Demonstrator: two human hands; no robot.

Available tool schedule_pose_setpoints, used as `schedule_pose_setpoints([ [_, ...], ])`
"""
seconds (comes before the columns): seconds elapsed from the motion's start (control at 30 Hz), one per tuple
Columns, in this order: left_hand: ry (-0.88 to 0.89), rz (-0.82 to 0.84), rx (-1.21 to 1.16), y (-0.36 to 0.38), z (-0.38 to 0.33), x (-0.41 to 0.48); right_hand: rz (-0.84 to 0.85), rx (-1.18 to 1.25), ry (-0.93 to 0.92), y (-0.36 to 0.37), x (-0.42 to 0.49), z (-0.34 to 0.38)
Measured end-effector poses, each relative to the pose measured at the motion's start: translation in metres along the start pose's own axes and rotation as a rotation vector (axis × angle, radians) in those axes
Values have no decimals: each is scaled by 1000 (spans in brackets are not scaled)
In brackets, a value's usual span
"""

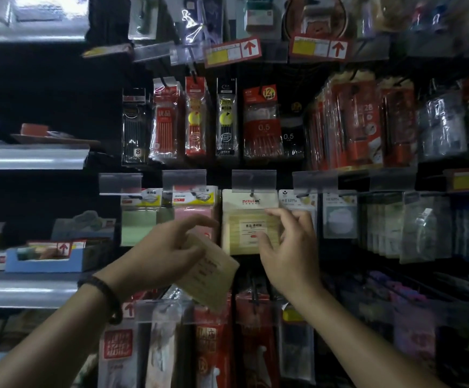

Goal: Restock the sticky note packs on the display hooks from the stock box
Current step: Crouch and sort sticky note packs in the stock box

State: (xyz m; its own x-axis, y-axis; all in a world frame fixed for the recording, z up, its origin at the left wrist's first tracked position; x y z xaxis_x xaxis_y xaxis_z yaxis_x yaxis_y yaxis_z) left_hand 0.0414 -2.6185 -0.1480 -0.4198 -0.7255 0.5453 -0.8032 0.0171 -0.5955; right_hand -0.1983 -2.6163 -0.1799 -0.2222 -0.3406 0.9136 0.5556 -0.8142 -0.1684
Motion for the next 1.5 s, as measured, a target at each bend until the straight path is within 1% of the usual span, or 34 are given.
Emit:
schedule_pose_setpoints([
  [0.07,40,-43,-183,-1,-2,-12,-18,112,-6,-3,-15,3],
  [0.13,84,-58,-291,2,-4,-19,40,283,72,-4,-31,6],
  [0.23,114,-62,-360,10,-5,-20,159,575,180,-5,-47,12],
  [0.27,127,-55,-359,13,-4,-17,167,650,194,-5,-49,14],
  [0.33,143,-30,-341,19,-3,-9,112,707,205,-6,-46,15],
  [0.4,137,-12,-331,27,-3,1,45,689,218,-5,-37,11],
  [0.47,150,-38,-274,35,-4,12,29,659,235,-2,-25,3],
  [0.57,194,-196,-125,40,-2,27,15,668,259,1,-10,-9],
  [0.7,306,-367,23,44,0,36,-55,583,136,1,4,-12],
  [0.87,398,-499,42,45,2,46,-103,527,45,3,16,-11],
  [1.0,484,-501,85,45,6,47,-149,489,-16,1,14,-11],
  [1.07,514,-499,113,46,6,47,-159,483,-16,1,13,-12],
  [1.2,441,-509,88,44,5,56,-150,415,21,4,20,-9],
  [1.37,362,-442,159,41,2,65,-133,258,48,7,27,-10],
  [1.43,313,-426,213,41,2,68,-87,155,71,7,27,-11],
  [1.5,266,-424,268,42,3,70,7,53,94,7,27,-10],
])
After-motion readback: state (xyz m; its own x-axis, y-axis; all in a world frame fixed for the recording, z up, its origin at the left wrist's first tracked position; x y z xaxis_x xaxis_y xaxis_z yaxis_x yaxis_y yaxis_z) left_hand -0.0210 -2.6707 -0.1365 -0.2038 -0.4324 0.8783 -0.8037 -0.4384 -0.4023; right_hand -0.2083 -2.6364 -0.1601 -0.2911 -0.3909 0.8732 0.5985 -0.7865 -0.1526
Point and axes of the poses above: each hand's wrist, its own x-axis towards the middle knuckle, its own y-axis out of the palm, z = x × y, the point moved 2 cm from there along x, towards the middle knuckle, and after that the axes turned 4 degrees about -x, right-handed, at the moved point
